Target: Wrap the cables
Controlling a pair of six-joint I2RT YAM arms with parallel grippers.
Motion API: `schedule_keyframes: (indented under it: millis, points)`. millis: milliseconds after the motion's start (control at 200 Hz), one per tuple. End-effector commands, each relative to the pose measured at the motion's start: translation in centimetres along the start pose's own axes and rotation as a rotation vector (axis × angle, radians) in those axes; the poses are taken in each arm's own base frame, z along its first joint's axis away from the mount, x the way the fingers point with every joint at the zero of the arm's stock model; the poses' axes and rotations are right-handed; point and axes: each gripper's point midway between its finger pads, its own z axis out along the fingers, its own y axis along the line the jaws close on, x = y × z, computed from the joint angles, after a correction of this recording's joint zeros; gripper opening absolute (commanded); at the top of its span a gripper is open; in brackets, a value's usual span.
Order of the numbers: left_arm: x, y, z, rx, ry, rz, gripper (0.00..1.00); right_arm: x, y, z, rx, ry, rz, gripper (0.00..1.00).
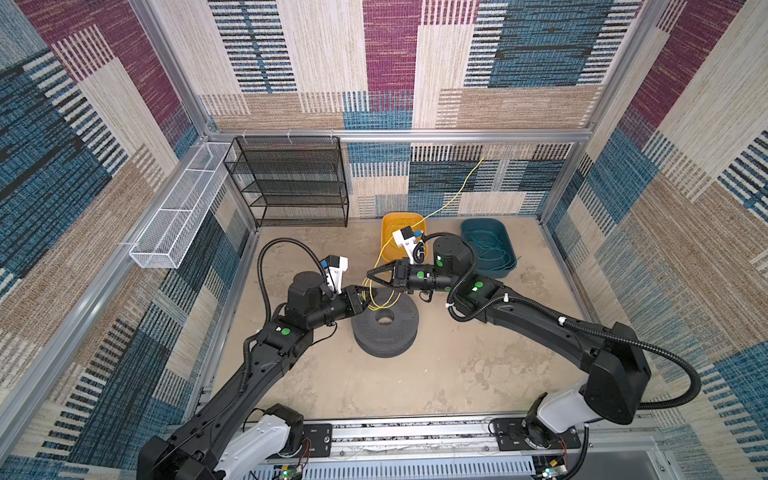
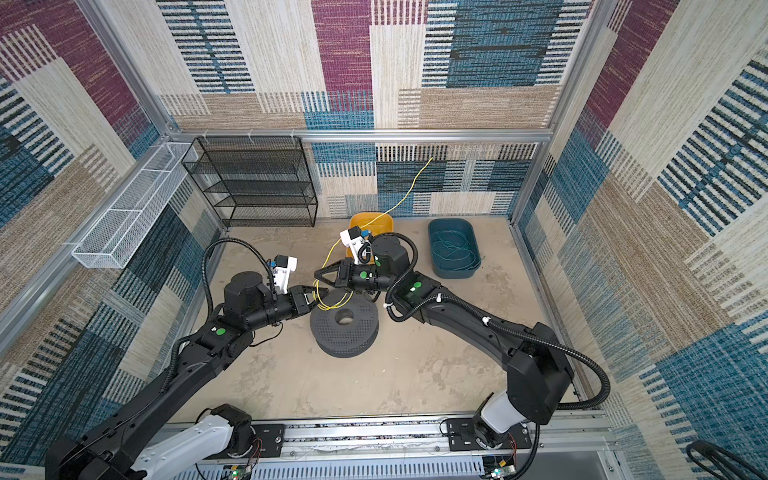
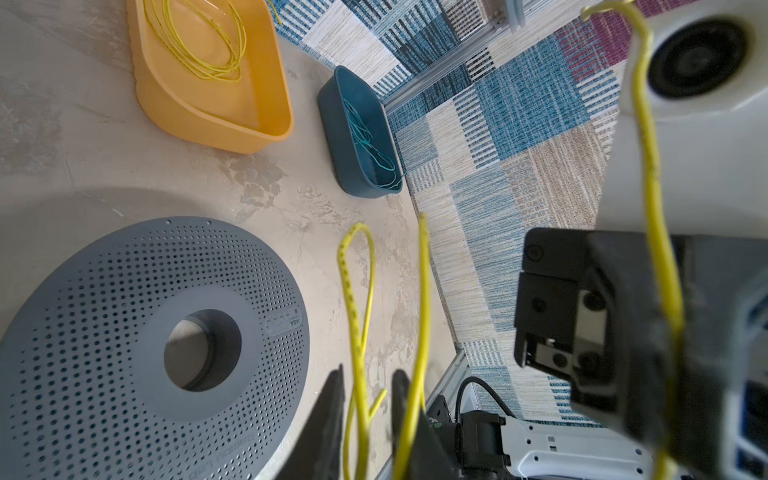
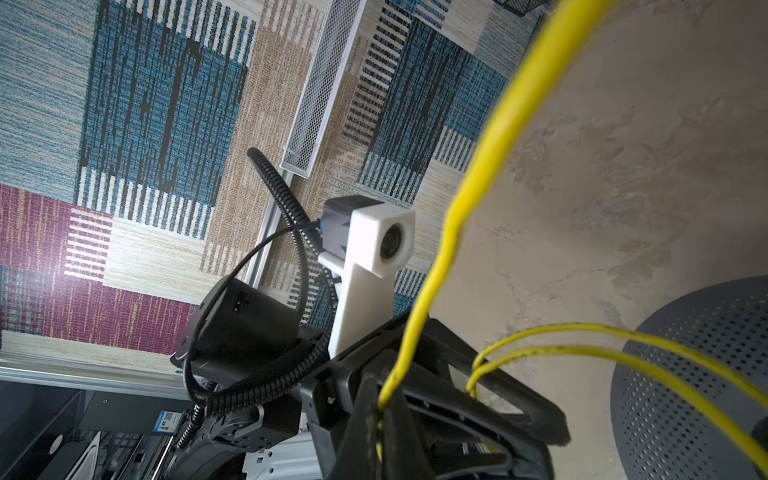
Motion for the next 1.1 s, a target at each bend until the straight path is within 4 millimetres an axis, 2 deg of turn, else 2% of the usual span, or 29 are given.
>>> schedule_keyframes:
  millis: [0, 65, 220, 351, 456, 591, 621, 631, 656, 736, 841, 941, 1092]
  points:
    - [-1.0, -0.1, -0.4, -0.012, -0.06, 0.035, 0.08, -0.8, 0.5, 0.1, 0.006, -0.021, -0.024, 0.0]
    - [-0.8, 0.6, -0.8, -0.049, -0.068, 0.034, 0.0, -1.6, 0.8, 0.1, 0.024, -0.041, -0.052, 0.0]
    - [0.3, 2.5, -1.8, -0.126, -0.076, 0.017, 0.0, -5.1, 2.1, -0.8, 0.045, -0.119, -0.11, 0.0]
    - [1.5, 3.8, -2.5, -0.165, -0.068, 0.002, 0.0, -9.0, 2.9, -2.9, 0.05, -0.205, -0.143, 0.0]
    - [2.4, 4.0, -2.9, -0.159, -0.051, -0.004, 0.0, -12.3, 2.9, -4.8, 0.065, -0.276, -0.163, 0.0]
    - [3.5, 3.7, -2.9, -0.131, -0.004, -0.001, 0.0, -16.8, 2.8, -7.5, 0.089, -0.378, -0.185, 0.0]
    - [3.7, 3.6, -2.8, -0.122, 0.01, 0.001, 0.0, -17.6, 1.7, -8.0, 0.117, -0.401, -0.178, 0.0]
    - [3.8, 3.6, -2.8, -0.119, 0.014, 0.001, 0.0, -18.2, 2.4, -8.4, 0.115, -0.42, -0.19, 0.0]
    - [4.0, 3.5, -2.7, -0.112, 0.028, -0.001, 0.0, -19.3, 2.4, -9.0, 0.143, -0.459, -0.199, 0.0]
    - [4.6, 2.8, -2.7, -0.083, 0.069, 0.004, 0.0, -22.3, 1.4, -10.9, 0.238, -0.566, -0.219, 0.0]
    - [5.0, 1.8, -2.8, -0.04, 0.101, 0.016, 0.0, -25.6, -0.3, -12.9, 0.258, -0.645, -0.183, 0.0]
    - [5.2, 1.1, -3.2, -0.01, 0.113, 0.034, 0.0, -27.9, -1.6, -13.4, 0.26, -0.669, -0.16, 0.0]
    - [5.7, -0.3, -3.8, 0.052, 0.136, 0.058, 0.0, -29.7, -2.5, -12.9, 0.241, -0.666, -0.142, 0.0]
